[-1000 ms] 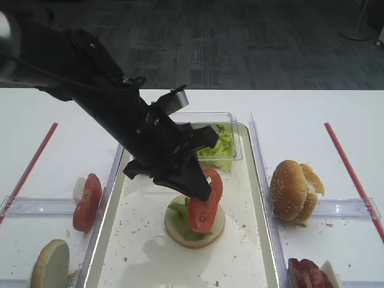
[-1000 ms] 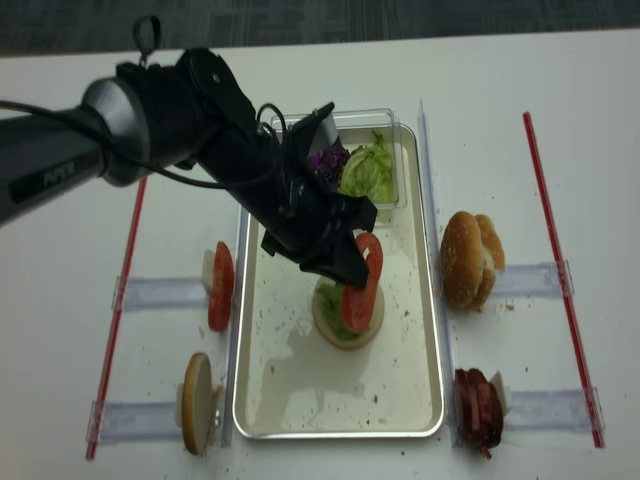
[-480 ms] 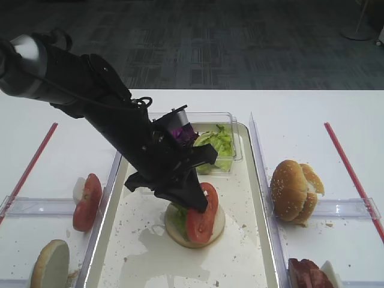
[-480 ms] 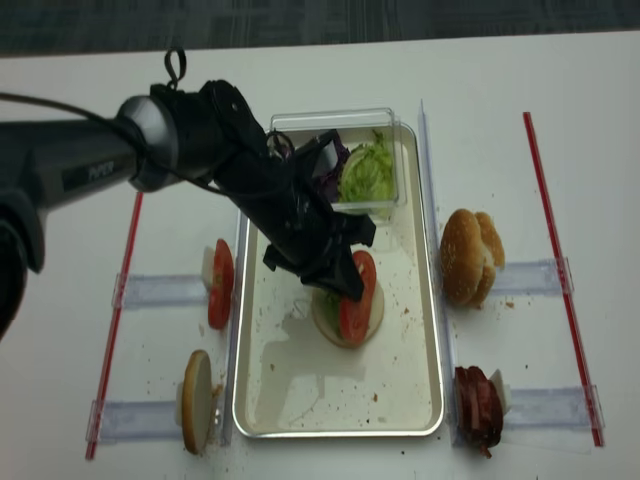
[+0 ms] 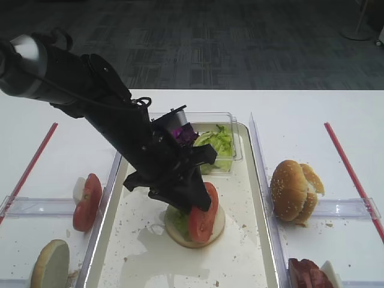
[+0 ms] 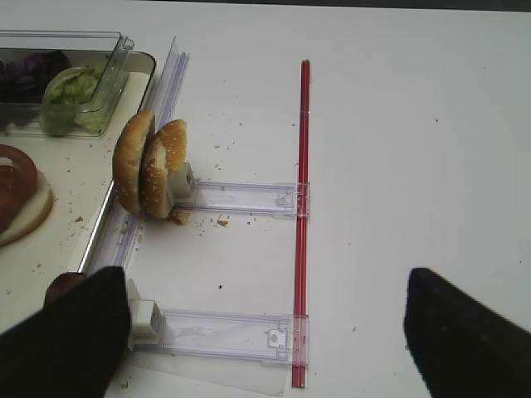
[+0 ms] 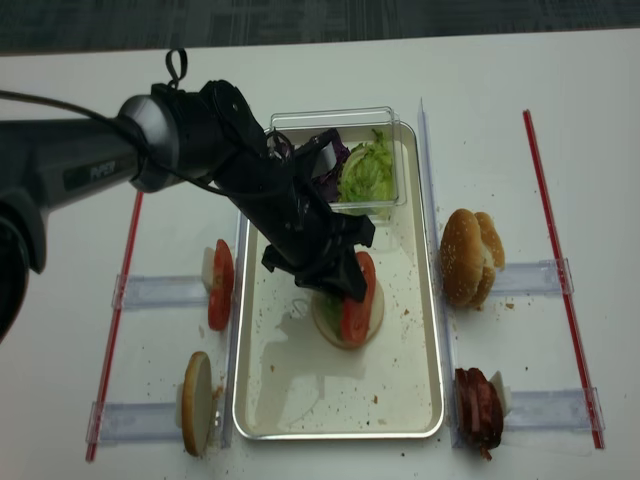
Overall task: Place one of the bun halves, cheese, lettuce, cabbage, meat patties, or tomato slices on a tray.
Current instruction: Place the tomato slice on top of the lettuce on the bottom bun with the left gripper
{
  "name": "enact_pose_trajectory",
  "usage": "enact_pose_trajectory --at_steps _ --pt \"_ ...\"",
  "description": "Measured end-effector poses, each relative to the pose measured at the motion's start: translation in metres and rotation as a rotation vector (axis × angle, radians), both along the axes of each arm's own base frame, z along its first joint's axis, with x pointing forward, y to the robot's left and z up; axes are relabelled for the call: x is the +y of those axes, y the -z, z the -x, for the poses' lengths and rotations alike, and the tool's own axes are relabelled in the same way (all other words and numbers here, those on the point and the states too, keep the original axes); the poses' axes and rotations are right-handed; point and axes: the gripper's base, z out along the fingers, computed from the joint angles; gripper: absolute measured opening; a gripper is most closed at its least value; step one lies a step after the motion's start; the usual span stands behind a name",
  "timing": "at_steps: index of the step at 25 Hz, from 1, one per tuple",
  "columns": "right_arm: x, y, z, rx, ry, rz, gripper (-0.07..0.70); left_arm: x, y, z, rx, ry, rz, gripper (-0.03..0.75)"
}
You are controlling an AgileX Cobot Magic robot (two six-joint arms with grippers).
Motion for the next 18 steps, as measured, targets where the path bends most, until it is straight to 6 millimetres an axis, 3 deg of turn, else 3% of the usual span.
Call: enact_pose_trajectory --at_steps 6,9,18 --pt "0.0000 0.0000 0.0000 0.000 0.000 0.000 0.679 0.0003 0.0004 -0.0005 -0.007 0.000 -0.005 0.448" --pt "0.0000 0.0000 0.0000 0.000 0.000 0.000 0.679 0.0010 0.0009 -0.0005 -0.012 0.005 -0.012 0.484" --pt "0.0000 0.0000 0.0000 0.000 0.000 0.000 0.679 0.0077 0.0035 -0.0014 -0.021 0.019 -0.072 0.495"
